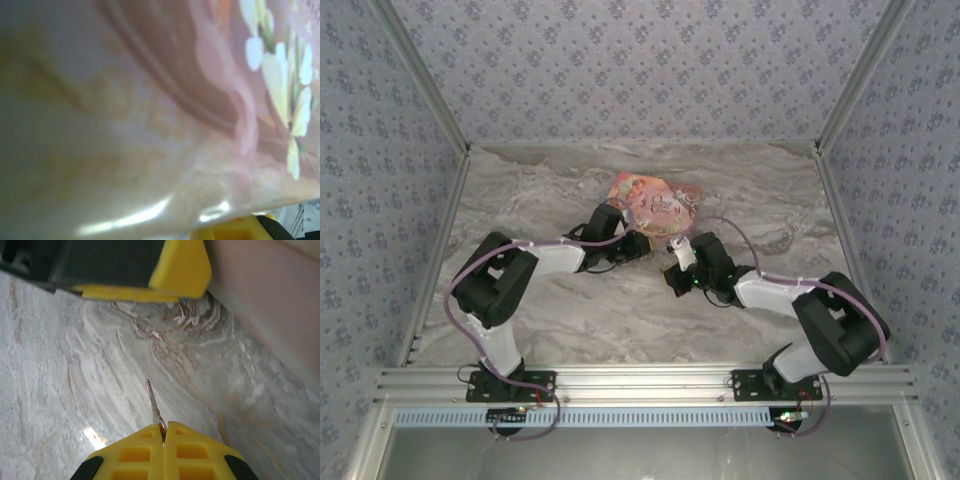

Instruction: Unlock the padlock with the key

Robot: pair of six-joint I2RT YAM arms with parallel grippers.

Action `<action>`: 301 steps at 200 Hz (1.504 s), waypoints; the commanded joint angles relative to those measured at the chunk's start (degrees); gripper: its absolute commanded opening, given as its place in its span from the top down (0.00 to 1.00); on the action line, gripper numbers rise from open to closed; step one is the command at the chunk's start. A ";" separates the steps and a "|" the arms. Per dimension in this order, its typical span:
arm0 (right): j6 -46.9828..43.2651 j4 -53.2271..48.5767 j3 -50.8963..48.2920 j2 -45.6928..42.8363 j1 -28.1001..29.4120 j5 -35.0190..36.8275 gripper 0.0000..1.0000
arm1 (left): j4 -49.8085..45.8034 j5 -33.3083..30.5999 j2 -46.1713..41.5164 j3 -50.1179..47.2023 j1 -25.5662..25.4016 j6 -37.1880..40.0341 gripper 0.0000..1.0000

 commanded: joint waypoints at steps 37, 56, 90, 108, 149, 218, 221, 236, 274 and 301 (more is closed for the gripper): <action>-1.24 4.10 5.02 6.49 -0.88 -2.98 1.00 | 0.19 3.19 -4.27 0.55 -0.72 -2.66 0.85; -1.21 4.33 5.46 7.22 -1.57 -3.01 1.00 | 0.01 3.20 -4.73 0.45 -0.75 -2.67 0.85; -0.99 5.04 5.27 7.45 -2.93 -3.81 1.00 | -0.45 3.28 -5.26 0.28 -0.78 -2.48 0.85; -0.90 5.32 5.40 7.54 -3.30 -4.44 1.00 | -0.58 3.29 -5.26 0.36 -0.85 -2.48 0.85; -0.73 5.49 6.15 8.19 -3.78 -4.90 1.00 | -0.82 3.29 -5.52 0.36 -1.02 -2.48 0.85; -0.03 7.19 6.90 9.40 -4.35 -6.22 1.00 | -0.87 3.20 -5.69 0.36 -1.17 -2.48 0.85; -0.02 7.31 6.95 9.43 -4.35 -6.35 1.00 | -0.87 3.20 -5.70 0.36 -1.17 -2.48 0.85; 0.06 7.51 7.06 9.77 -4.35 -6.38 1.00 | -0.91 3.31 -5.77 0.20 -1.17 -2.57 0.85; 0.17 8.15 7.18 10.03 -4.46 -6.36 1.00 | -1.04 3.34 -6.20 0.26 -1.32 -2.66 0.85; -0.44 6.87 8.10 10.69 -4.28 -6.51 1.00 | -1.13 3.28 -6.26 0.25 -1.29 -2.56 0.85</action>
